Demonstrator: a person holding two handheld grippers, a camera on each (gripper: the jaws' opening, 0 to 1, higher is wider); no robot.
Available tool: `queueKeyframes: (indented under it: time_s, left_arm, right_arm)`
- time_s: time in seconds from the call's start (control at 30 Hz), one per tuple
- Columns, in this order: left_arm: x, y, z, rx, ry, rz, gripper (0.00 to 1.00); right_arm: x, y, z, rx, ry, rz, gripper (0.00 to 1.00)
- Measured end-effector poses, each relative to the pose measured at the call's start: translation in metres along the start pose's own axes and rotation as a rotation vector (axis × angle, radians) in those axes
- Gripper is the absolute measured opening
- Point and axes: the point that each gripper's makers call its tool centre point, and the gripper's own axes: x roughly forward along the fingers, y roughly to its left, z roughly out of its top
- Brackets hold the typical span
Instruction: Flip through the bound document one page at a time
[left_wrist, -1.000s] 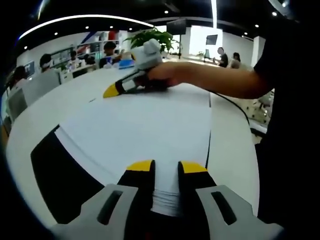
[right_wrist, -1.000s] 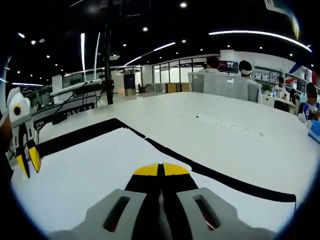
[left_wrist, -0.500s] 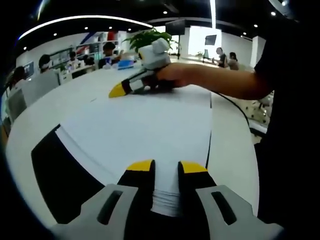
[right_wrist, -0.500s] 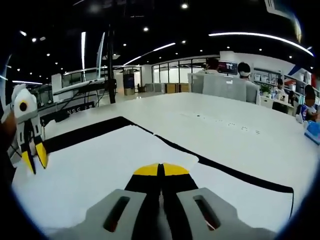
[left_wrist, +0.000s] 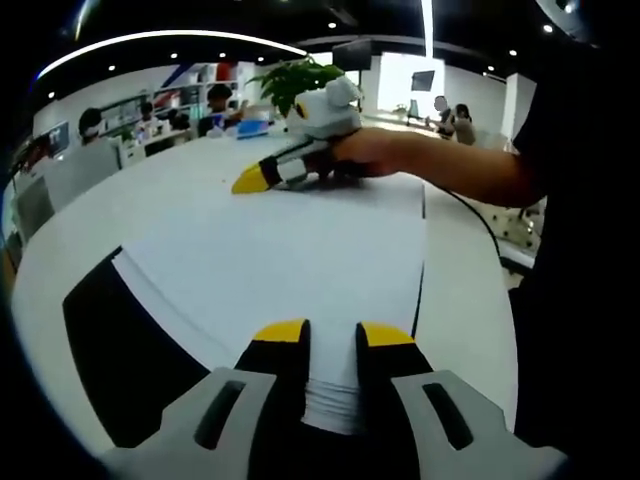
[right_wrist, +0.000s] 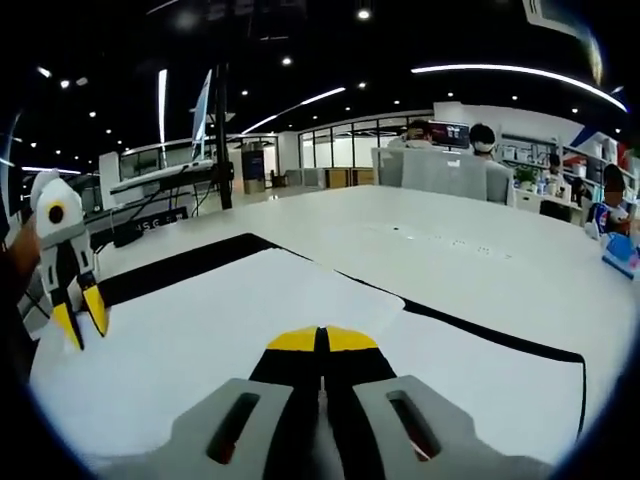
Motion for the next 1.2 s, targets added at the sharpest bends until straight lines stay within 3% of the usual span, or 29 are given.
queueKeyframes:
  time_s: [0.17, 0.27, 0.83, 0.93, 0.97, 1.07, 1.2]
  left_arm:
    - [0.0, 0.0, 0.0, -0.002, -0.003, 0.002, 0.21]
    - [0.0, 0.0, 0.0, -0.005, -0.005, 0.003, 0.21]
    - [0.001, 0.0, 0.001, -0.011, -0.009, 0.0, 0.21]
    - [0.001, 0.0, 0.0, -0.014, -0.011, 0.003, 0.21]
    - [0.001, 0.0, 0.0, -0.015, -0.013, 0.004, 0.21]
    - [0.001, 0.0, 0.0, -0.016, -0.013, 0.004, 0.21]
    - [0.001, 0.0, 0.0, -0.014, -0.01, 0.004, 0.21]
  right_arm:
    - [-0.002, 0.003, 0.0, -0.003, -0.018, 0.003, 0.02]
    - [-0.005, 0.016, 0.0, -0.033, -0.029, 0.052, 0.02]
    - [-0.02, 0.034, -0.004, -0.068, -0.029, 0.093, 0.02]
    - [-0.024, 0.059, -0.005, -0.126, -0.045, 0.202, 0.02]
    - [-0.025, 0.063, -0.006, -0.151, -0.043, 0.209, 0.02]
    - [-0.026, 0.065, -0.007, -0.157, -0.042, 0.176, 0.02]
    - [-0.03, 0.067, -0.008, -0.161, -0.039, 0.198, 0.02]
